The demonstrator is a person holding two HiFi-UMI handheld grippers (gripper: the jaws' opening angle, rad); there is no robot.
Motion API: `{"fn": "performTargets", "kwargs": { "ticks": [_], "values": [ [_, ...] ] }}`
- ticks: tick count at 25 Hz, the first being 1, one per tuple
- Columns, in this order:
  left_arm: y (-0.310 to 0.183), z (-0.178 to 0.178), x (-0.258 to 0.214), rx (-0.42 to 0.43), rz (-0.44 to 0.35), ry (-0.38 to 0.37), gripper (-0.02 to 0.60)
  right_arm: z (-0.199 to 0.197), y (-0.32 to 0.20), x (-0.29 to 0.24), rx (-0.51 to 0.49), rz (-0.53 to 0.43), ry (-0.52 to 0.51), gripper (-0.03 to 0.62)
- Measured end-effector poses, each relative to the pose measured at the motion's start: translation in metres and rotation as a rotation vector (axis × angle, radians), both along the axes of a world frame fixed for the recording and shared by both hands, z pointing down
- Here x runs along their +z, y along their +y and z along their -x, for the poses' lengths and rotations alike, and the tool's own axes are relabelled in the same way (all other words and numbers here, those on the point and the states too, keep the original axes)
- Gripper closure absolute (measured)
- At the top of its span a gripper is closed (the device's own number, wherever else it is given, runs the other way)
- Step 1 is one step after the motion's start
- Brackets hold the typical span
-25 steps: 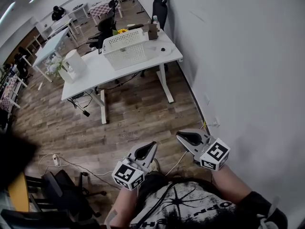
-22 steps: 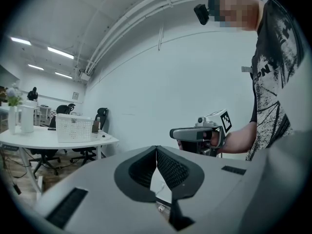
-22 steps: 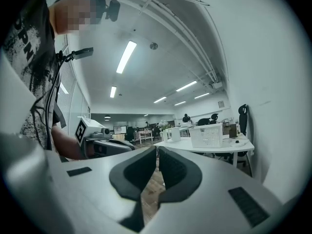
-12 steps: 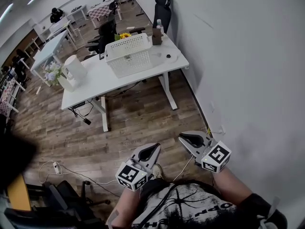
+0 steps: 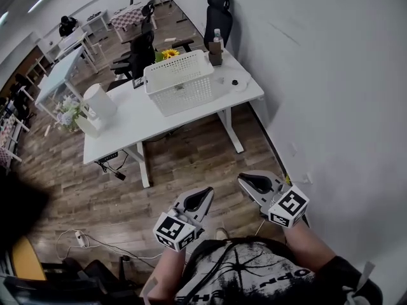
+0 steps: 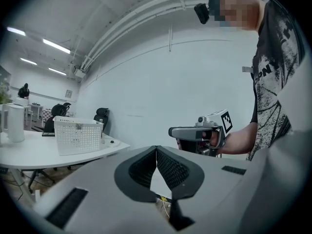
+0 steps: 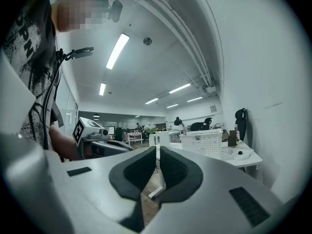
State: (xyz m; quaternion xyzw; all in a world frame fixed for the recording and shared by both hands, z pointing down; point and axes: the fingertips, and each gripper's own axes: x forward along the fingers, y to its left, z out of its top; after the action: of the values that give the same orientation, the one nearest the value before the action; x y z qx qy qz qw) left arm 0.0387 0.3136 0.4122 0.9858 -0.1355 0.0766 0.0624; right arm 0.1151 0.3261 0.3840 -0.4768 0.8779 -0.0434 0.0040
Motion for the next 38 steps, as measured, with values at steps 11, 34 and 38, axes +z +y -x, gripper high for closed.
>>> {"fn": "performTargets", "kwargs": {
  "ticks": [11, 34, 38],
  "values": [
    [-0.075, 0.030, 0.012, 0.037, 0.008, 0.011, 0.571, 0.029, -0.077, 0.007, 0.048, 0.010, 0.010, 0.569],
    [-0.225, 0.004, 0.037, -0.093, 0.077, 0.008, 0.571, -0.009, -0.229, 0.028, -0.057, 0.075, -0.014, 0.569],
    [-0.268, -0.007, 0.035, -0.149, 0.078, -0.006, 0.571, -0.018, -0.279, 0.022, -0.132, 0.070, -0.019, 0.569]
  ]
}}
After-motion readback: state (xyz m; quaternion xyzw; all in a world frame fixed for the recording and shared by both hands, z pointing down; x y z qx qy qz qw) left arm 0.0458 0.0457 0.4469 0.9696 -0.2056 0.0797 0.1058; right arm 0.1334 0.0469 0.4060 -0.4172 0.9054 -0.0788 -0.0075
